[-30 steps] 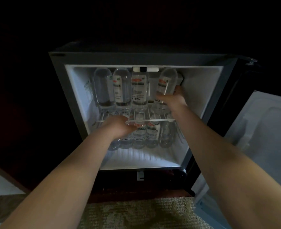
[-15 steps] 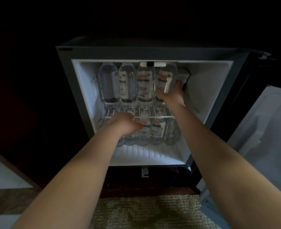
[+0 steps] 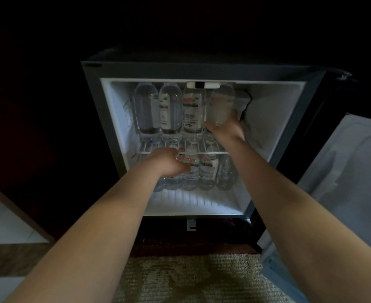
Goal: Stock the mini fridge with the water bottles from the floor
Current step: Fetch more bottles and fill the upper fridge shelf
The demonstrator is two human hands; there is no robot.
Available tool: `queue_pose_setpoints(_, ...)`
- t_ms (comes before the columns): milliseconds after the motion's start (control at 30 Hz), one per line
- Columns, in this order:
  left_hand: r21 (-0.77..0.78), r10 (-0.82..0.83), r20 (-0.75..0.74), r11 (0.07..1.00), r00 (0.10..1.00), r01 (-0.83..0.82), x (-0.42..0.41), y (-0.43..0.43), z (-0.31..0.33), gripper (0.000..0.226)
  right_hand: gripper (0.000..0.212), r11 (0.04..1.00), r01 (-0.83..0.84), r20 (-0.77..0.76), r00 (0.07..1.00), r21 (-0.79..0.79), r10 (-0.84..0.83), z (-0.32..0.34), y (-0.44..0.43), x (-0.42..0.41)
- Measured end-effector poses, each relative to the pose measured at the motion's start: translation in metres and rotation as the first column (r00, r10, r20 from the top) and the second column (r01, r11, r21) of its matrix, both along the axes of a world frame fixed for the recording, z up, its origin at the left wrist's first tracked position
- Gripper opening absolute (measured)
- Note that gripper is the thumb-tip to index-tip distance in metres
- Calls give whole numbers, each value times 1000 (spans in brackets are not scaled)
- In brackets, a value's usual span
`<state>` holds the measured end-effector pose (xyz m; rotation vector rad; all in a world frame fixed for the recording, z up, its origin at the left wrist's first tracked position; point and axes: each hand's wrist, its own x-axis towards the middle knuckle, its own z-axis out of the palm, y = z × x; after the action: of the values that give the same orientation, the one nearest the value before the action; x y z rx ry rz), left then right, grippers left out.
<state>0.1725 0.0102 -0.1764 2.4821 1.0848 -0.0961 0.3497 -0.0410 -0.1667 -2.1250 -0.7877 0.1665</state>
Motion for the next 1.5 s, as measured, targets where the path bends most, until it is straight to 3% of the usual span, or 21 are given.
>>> queue_pose_setpoints(167,-102,89,217,992,972,-68,-13,-16,18,48,71,994,109,88,990,12,-109,8,-23,-18)
queue_pose_setpoints(267,-125,135,260,986,956,-106,-30,-28,42,50,42,993,107,144,984,-42,-100,19,-43,-36)
queue_pose_setpoints(333,-106,125,233,989,964,-103,-46,-36,59,43,26,982,27,140,990,-188,-1,30,-53,-49)
queue_pose_setpoints(400,-133,95,177,989,980,-71,-64,-46,73,34,26,923,-109,65,988,-368,143,42,-62,-67)
queue_pose_setpoints(500,-231,85,25,970,996,-77,-98,-63,90,36,29,756,-371,-99,919,-540,381,60,-80,-103)
queue_pose_setpoints(600,-284,154,-28,946,988,-156,-140,-82,104,48,41,600,-470,-132,844,-647,519,81,-99,-152)
queue_pose_setpoints(800,-246,274,-13,931,961,-269,-244,-116,116,48,42,515,-548,-70,726,-659,684,111,-136,-266)
queue_pose_setpoints(1000,-161,395,-46,904,918,-397,-361,-157,99,42,43,422,-628,-106,628,-654,771,103,-166,-383)
queue_pose_setpoints(1267,-139,638,-6,762,770,-633,-524,-227,41,43,43,239,-724,-126,410,-647,903,53,-215,-530)
queue_pose_setpoints(1500,-243,883,-19,450,468,-859,-649,-285,-36,42,35,45,-747,-190,226,-664,955,-4,-244,-614)
